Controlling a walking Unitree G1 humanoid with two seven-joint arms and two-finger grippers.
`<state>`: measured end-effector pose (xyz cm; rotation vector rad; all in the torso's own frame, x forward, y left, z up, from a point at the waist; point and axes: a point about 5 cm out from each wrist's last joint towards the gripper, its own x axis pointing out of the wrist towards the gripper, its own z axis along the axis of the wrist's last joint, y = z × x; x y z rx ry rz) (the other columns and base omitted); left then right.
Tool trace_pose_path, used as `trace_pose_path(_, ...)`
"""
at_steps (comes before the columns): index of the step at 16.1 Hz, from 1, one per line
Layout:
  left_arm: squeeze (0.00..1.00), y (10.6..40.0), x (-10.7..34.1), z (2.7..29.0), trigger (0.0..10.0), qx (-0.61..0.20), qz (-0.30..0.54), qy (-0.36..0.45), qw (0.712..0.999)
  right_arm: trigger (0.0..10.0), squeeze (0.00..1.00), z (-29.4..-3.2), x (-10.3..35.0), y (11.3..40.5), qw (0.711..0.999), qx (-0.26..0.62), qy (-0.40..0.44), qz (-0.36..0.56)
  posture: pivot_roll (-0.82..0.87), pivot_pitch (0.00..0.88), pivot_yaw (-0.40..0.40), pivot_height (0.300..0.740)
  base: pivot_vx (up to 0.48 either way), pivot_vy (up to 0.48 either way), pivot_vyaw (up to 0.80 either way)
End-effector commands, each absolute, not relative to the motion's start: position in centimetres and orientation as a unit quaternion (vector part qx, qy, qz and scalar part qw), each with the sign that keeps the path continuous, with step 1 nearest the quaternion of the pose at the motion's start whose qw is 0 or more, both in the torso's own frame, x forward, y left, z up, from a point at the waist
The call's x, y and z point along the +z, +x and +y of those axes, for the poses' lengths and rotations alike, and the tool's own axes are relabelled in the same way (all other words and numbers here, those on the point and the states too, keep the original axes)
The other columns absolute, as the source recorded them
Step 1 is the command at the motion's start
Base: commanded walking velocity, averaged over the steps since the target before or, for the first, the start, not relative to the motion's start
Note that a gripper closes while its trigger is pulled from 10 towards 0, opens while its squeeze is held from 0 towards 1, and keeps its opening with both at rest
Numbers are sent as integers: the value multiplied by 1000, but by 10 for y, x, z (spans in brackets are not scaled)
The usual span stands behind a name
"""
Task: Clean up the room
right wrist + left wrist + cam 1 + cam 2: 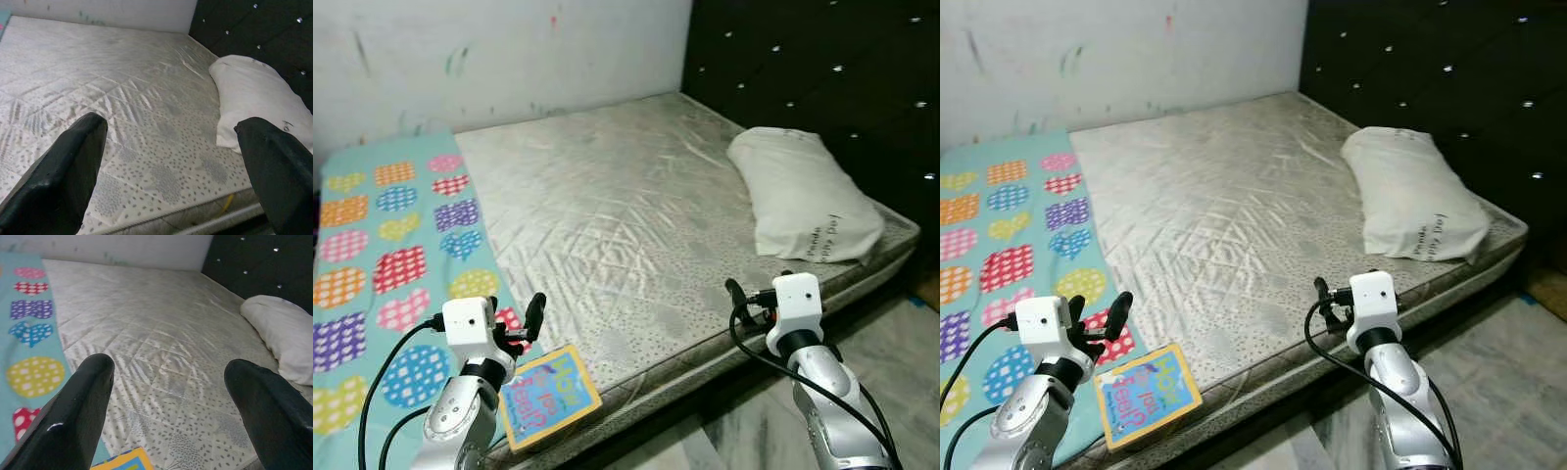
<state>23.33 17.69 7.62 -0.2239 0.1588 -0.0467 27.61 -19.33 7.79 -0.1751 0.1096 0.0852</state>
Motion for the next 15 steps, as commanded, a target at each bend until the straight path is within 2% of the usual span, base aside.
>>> trace_pose_path(1,0,234,76,179,10000,-12,82,-115,990,10000,0,-191,81,279,994,49,-86,48,-92,0,3,740,0,0,0)
trace_pose_path(3,0,235,77,179,10000,-13,82,-117,990,10000,0,-190,81,280,993,54,-93,47,-89,0,1,740,0,0,0)
trace_pose_path(5,0,235,77,178,10000,-15,82,-116,990,10000,0,-187,82,281,991,65,-110,44,-88,0,1,740,0,0,800)
trace_pose_path(10,0,236,77,177,10000,-16,83,-118,989,10000,0,-185,82,281,992,68,-94,41,-87,0,1,740,0,0,718)
trace_pose_path(15,0,236,77,176,10000,-20,84,-119,989,10000,0,-184,83,282,993,72,-82,39,-86,0,1,740,0,0,0)
